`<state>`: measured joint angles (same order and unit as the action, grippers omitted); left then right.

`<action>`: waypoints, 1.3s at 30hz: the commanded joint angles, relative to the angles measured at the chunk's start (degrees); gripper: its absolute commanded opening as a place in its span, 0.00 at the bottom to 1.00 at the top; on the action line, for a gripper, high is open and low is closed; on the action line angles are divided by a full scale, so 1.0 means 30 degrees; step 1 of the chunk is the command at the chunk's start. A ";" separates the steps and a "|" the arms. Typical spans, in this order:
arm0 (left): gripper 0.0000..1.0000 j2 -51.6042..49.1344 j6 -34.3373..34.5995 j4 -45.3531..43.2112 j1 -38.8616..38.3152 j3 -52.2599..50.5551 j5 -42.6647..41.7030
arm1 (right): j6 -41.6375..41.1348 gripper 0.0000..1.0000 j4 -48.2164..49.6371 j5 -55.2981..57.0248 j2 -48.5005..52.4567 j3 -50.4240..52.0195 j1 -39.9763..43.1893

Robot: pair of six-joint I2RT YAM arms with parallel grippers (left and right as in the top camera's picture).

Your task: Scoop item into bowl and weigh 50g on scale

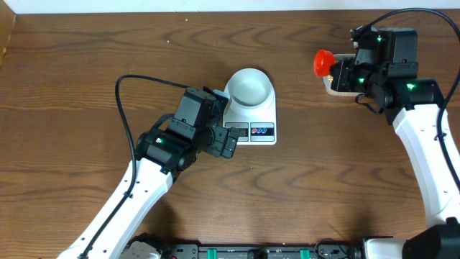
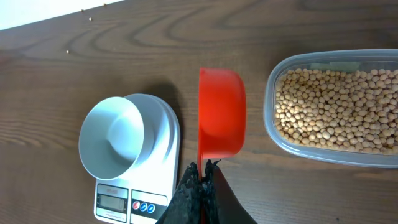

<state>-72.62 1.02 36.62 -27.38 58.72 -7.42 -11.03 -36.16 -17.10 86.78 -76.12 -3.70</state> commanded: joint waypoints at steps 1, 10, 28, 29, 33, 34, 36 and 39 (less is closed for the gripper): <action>0.98 0.0219 -0.0335 -0.0160 0.0066 -0.0131 -0.0175 | 0.0284 0.01 0.0044 0.0022 0.0051 -0.0328 0.0095; 0.98 0.0219 -0.0335 -0.0444 0.0066 -0.0131 -0.0175 | 0.0284 0.01 0.0044 0.0022 0.0051 -0.0328 0.0102; 0.98 0.0219 -0.0335 -0.0219 0.0066 -0.0131 -0.0175 | 0.0284 0.01 0.0044 0.0022 0.0051 -0.0328 0.0095; 0.98 0.0219 -0.0335 -0.0219 0.0066 -0.0131 -0.0175 | 0.0277 0.01 0.0044 0.0022 0.0044 -0.0328 0.0095; 0.98 0.0219 -0.0335 -0.0219 0.0066 -0.0131 -0.0175 | 0.0277 0.01 0.0036 0.0022 0.0051 -0.0328 0.0095; 0.98 0.0219 -0.0335 -0.0211 0.0066 -0.0131 -0.0175 | 0.0277 0.01 0.0036 0.0022 0.0051 -0.0328 0.0095; 0.98 0.0219 -0.0335 -0.0211 0.0066 -0.0131 -0.0175 | 0.0277 0.01 0.0029 0.0022 0.0051 -0.0328 0.0095; 0.98 0.0219 -0.0335 -0.0211 0.0066 -0.0131 -0.0175 | 0.0277 0.01 0.0007 0.0022 0.0051 -0.0328 0.0095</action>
<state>-72.62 1.02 35.79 -27.38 58.72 -7.42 -11.05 -36.16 -17.10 86.78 -76.12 -3.70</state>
